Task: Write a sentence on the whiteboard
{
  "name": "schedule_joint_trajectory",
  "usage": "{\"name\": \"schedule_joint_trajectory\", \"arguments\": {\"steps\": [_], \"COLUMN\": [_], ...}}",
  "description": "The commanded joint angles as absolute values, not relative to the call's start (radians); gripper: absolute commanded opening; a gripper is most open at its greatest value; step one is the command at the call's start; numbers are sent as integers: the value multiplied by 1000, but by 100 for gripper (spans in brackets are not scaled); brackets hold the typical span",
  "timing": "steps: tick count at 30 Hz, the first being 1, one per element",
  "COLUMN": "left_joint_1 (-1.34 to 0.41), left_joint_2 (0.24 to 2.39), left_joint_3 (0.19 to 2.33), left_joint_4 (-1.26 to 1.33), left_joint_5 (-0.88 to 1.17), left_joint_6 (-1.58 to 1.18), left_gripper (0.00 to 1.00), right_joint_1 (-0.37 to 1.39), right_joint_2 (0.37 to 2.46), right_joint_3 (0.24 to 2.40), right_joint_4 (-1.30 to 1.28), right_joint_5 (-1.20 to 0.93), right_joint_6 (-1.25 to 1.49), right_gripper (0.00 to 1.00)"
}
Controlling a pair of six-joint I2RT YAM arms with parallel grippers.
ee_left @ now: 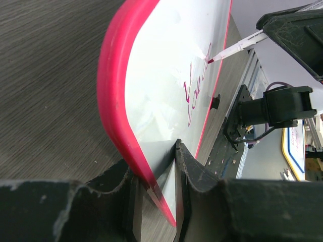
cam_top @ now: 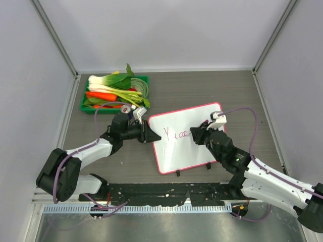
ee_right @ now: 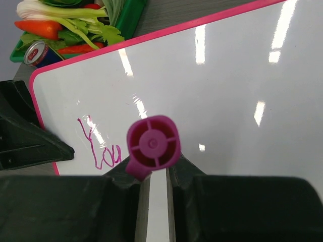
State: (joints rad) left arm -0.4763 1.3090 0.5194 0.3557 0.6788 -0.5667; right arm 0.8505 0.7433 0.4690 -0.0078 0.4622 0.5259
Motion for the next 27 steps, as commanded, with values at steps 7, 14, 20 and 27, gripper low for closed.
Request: {"name": "schedule_joint_trajectory", "arguments": {"steps": [7, 14, 20, 27], "left_joint_1": [-471, -471, -471, -472], "left_joint_2": [1347, 1345, 1347, 1347], "left_joint_3": [503, 505, 505, 505], "left_joint_4": [245, 245, 245, 245], "left_joint_5": [492, 492, 492, 492], "left_joint_6": [-374, -374, -374, -374], "left_gripper": [0, 0, 0, 0], "right_joint_1": [844, 844, 839, 833], "right_joint_2": [689, 706, 742, 785], "right_joint_3": [518, 557, 568, 558], "right_joint_4": [-28, -15, 31, 52], "right_joint_5": [531, 568, 560, 537], "right_joint_6": [494, 446, 428, 429], "right_gripper": [1, 1, 1, 1]}}
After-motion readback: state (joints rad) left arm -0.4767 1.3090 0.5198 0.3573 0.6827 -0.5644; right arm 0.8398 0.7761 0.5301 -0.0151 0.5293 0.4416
